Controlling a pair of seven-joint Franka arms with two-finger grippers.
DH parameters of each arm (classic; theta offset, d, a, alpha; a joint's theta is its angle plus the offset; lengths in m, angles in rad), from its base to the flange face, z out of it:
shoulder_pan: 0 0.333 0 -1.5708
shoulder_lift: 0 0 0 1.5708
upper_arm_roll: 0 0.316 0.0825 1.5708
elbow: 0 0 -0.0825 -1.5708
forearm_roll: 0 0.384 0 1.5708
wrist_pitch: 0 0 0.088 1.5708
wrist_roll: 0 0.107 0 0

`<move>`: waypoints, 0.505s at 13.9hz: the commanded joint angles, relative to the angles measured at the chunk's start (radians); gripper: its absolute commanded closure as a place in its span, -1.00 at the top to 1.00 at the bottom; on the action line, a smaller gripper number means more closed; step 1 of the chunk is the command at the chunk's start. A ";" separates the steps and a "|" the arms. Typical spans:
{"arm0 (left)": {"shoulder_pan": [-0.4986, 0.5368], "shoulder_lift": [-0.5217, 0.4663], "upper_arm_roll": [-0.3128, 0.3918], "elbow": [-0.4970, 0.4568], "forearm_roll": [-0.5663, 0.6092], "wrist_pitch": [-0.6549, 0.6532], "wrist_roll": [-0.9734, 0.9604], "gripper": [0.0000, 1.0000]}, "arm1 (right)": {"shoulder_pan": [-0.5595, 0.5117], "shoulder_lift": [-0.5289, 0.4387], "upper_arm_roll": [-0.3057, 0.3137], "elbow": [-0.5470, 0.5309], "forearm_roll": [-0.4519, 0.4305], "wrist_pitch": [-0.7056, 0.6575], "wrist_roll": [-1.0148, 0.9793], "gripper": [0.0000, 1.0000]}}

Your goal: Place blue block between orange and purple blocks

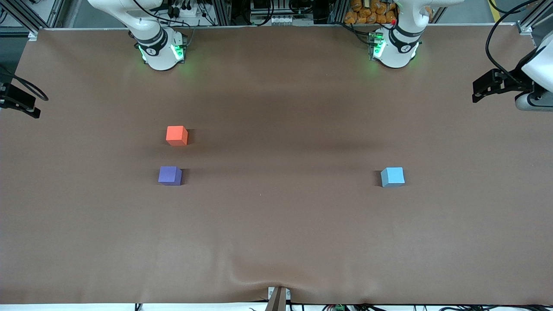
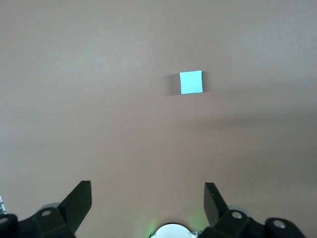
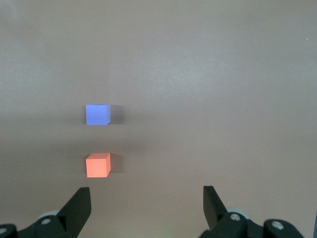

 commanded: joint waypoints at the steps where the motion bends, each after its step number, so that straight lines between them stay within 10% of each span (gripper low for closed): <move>1: 0.004 0.008 0.002 0.016 -0.012 -0.021 0.025 1.00 | -0.001 -0.090 0.000 -0.123 -0.011 0.048 0.011 1.00; 7: -0.014 0.075 -0.009 0.019 -0.007 -0.021 -0.008 1.00 | 0.005 -0.153 0.002 -0.218 -0.036 0.108 -0.013 1.00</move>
